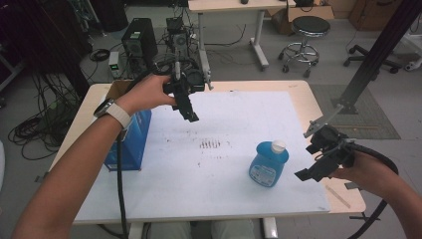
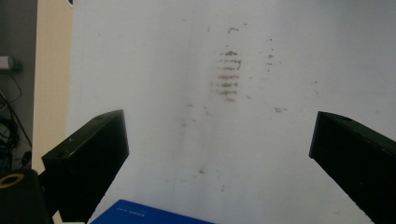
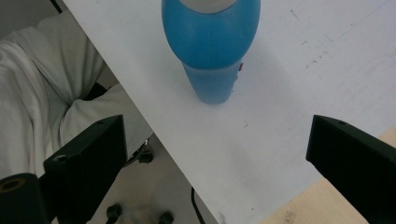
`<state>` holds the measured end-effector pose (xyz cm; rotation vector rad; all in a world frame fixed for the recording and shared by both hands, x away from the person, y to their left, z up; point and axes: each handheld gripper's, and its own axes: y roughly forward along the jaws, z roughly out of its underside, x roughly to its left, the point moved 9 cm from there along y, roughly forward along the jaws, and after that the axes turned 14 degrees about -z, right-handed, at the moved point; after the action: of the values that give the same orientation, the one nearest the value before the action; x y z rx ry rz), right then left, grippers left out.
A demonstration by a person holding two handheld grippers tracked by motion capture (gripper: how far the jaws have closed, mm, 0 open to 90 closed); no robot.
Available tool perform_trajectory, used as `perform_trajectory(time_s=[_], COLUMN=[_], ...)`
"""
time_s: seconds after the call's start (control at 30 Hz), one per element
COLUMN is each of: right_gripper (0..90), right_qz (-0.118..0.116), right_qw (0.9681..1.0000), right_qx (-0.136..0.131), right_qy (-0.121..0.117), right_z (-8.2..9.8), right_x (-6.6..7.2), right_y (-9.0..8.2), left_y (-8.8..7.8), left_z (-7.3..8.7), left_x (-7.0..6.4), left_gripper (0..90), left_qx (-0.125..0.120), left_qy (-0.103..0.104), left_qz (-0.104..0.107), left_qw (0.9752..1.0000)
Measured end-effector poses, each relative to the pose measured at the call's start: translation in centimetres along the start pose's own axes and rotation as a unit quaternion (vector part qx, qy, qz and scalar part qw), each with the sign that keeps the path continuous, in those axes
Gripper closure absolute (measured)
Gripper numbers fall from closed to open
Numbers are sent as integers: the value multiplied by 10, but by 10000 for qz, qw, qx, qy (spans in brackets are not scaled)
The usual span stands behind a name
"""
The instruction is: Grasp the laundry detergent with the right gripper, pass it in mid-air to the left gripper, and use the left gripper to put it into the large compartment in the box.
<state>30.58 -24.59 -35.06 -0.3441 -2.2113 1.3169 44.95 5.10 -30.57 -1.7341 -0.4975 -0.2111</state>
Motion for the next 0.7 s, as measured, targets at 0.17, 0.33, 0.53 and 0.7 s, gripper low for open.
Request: perform_trajectory(time_s=[0.17, 0.33, 0.53, 0.7], right_gripper=[52, 52, 52, 53], right_qz=[5, 17, 42, 67], right_qw=[9997, 9991, 9971, 9947], right_qx=[-256, -410, -739, -993], right_qy=[-67, -127, -200, -246], right_z=[2, 3, 5, 6], right_x=[-1, -2, -3, -5], right_y=[5, 9, 17, 20], left_y=[0, 0, 2, 5], left_z=[1, 2, 2, 1], left_x=[1, 2, 1, 0], left_gripper=[52, 52, 52, 52], left_qx=[15, -7, -2, 15], left_qy=[-7, -28, -40, -33], left_qz=[-9, -8, 16, 29], left_qw=[10000, 10000, 10000, 10000])
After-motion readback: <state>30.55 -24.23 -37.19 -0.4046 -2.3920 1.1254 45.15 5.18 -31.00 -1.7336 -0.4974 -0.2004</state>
